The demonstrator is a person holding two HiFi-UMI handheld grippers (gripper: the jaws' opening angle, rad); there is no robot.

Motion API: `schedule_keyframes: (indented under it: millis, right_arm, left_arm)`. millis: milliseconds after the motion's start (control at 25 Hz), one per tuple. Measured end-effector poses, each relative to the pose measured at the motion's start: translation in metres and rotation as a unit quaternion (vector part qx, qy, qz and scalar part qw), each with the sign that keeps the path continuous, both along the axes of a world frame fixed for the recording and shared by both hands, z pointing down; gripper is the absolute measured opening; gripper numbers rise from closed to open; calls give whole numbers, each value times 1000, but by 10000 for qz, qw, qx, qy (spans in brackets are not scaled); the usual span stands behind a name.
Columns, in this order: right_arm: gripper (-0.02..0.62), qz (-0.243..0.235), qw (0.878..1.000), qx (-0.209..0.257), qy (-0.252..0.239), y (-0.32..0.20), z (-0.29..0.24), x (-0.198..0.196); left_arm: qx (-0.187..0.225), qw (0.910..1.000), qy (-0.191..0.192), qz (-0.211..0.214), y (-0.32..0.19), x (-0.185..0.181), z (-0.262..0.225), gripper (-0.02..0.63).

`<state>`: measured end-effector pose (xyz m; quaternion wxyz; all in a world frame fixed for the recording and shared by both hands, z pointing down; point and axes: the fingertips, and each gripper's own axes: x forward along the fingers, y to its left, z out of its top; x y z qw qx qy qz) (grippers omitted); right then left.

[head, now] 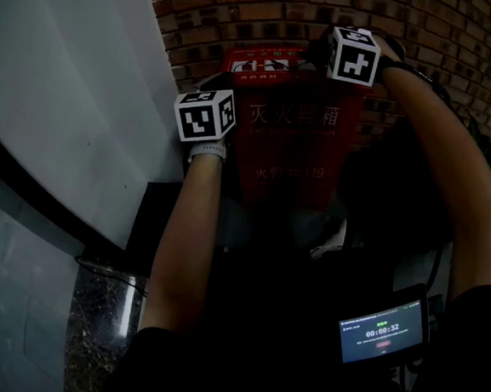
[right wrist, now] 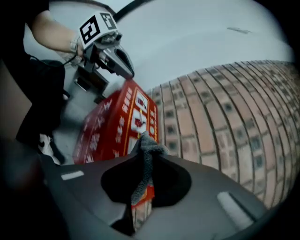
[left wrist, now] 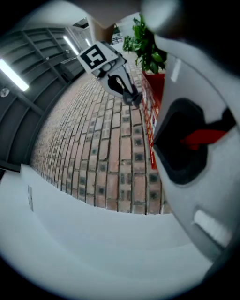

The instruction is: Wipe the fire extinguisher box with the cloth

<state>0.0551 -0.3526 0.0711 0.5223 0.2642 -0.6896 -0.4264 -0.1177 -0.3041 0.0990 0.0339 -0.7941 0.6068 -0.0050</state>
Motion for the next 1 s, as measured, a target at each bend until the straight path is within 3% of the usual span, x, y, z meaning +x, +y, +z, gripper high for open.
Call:
schedule_keyframes:
  millis: [280, 520, 720, 1000]
  right_arm:
    - [32, -976, 9952, -59, 28, 25, 30, -130]
    - [32, -1449, 9893, 114, 155, 36, 46, -195]
    - [31, -1431, 9896, 12, 169, 34, 52, -193]
    - [31, -1085, 9938, -74, 234, 24, 51, -139]
  left_arm:
    - [52, 9998, -138, -132, 14, -33, -3, 0]
    - [-96, 9998, -159, -123, 13, -36, 12, 0]
    - [-132, 9998, -146, -58, 12, -30, 22, 0]
    - [-2, 9998, -204, -6, 10, -8, 17, 0]
